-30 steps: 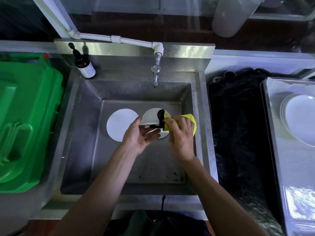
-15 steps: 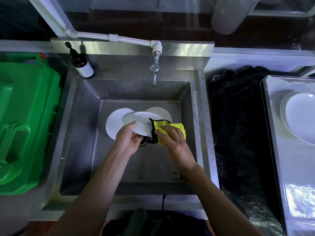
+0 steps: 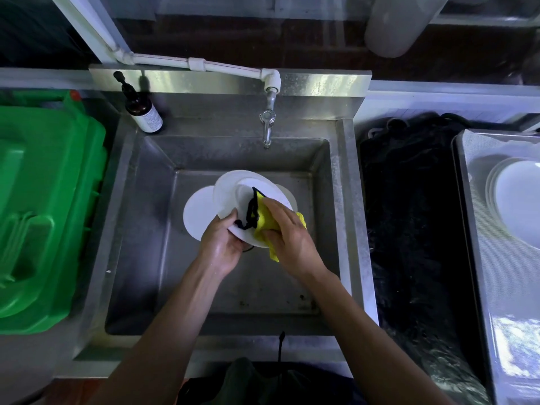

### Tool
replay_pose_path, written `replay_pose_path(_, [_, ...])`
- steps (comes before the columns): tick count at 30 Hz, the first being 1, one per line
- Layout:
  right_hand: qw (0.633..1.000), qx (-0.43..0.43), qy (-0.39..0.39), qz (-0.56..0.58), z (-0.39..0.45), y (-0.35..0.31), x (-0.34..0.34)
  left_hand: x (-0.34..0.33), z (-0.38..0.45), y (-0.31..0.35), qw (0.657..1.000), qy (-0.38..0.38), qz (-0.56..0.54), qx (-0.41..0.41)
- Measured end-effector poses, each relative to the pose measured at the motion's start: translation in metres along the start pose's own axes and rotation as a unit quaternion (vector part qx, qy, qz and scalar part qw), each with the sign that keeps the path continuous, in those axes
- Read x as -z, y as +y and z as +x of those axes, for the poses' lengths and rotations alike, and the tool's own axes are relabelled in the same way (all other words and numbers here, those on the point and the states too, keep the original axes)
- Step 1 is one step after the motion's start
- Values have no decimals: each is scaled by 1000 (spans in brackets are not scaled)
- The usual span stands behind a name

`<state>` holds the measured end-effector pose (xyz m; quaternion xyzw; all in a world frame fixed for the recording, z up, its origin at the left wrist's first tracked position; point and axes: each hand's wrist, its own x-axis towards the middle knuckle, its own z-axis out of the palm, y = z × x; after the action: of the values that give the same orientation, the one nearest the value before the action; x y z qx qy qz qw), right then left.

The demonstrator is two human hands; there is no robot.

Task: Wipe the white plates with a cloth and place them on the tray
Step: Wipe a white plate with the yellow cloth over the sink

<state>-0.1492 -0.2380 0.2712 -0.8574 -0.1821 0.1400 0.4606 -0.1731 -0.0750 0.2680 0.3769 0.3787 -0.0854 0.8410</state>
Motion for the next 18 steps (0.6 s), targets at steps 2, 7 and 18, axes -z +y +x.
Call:
replay_pose_path(2, [999,13,-3,-42,-4,6,-4,1,-1,2,1000,-11,-22,-4])
replay_pose_path(7, [992,-18,-13,-125,-11,20,-17,2,-1,1,998,-13,-53,-11])
replay_pose_path(18, [990,-31,47,-130,-19,27,-38,-5,-7,0,999,-36,-34,-9])
